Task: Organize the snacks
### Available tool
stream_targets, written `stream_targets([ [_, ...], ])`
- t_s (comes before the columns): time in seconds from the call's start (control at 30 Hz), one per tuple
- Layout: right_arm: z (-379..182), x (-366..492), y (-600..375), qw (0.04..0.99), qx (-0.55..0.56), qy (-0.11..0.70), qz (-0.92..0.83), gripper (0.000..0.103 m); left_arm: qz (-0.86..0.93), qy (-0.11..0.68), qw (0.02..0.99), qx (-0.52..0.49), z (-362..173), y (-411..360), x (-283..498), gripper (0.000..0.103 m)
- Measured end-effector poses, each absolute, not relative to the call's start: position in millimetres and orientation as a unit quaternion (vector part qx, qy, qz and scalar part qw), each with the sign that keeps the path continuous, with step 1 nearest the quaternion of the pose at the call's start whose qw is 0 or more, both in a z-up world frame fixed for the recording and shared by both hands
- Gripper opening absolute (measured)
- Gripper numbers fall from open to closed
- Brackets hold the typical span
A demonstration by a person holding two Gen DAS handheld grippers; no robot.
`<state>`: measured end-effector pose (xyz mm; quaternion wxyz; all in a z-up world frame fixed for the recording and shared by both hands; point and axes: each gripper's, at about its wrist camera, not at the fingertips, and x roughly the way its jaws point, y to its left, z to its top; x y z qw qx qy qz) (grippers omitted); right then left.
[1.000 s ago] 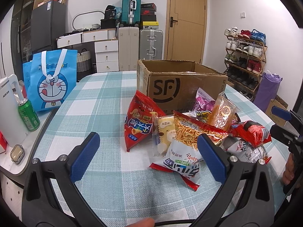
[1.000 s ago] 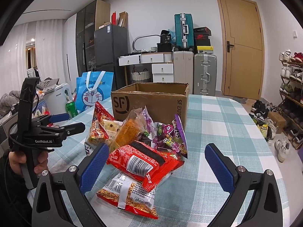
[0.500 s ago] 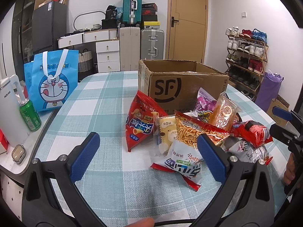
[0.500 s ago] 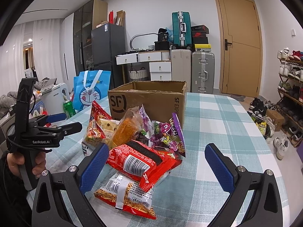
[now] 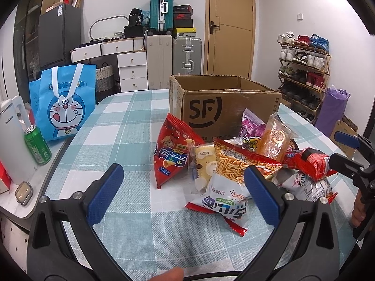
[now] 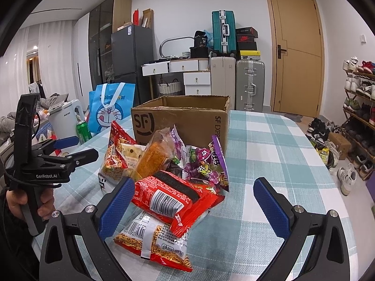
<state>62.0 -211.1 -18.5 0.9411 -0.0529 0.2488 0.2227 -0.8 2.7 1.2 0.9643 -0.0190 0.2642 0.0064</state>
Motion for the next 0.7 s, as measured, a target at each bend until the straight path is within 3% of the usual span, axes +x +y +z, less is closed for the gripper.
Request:
stream_targets([
  [0.7,-32,81,-196,0.912,-0.042,0.314,0.26,0.103,-0.079,0.3,0.951,-0.001,-8,-26,11,0.102],
])
